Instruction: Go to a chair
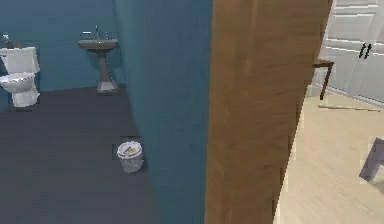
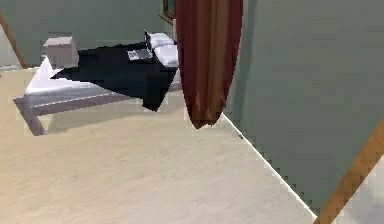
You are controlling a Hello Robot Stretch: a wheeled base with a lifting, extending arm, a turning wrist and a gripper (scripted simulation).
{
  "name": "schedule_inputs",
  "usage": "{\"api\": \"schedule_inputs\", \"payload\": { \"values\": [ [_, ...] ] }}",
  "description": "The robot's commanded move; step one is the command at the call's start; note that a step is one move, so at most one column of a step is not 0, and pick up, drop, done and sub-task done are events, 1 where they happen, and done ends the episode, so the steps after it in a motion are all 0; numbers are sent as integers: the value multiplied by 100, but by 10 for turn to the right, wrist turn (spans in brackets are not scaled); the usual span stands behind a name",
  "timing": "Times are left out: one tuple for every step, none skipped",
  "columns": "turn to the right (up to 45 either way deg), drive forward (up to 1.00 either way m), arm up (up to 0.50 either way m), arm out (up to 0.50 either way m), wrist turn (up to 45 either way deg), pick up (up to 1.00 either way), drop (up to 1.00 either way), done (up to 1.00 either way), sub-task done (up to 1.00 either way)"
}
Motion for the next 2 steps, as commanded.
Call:
{"api": "schedule_inputs", "payload": {
  "values": [
    [-450,0,0,0,0,0,0,0,0],
    [-450,0,0,0,0,0,0,0,0]
  ]
}}
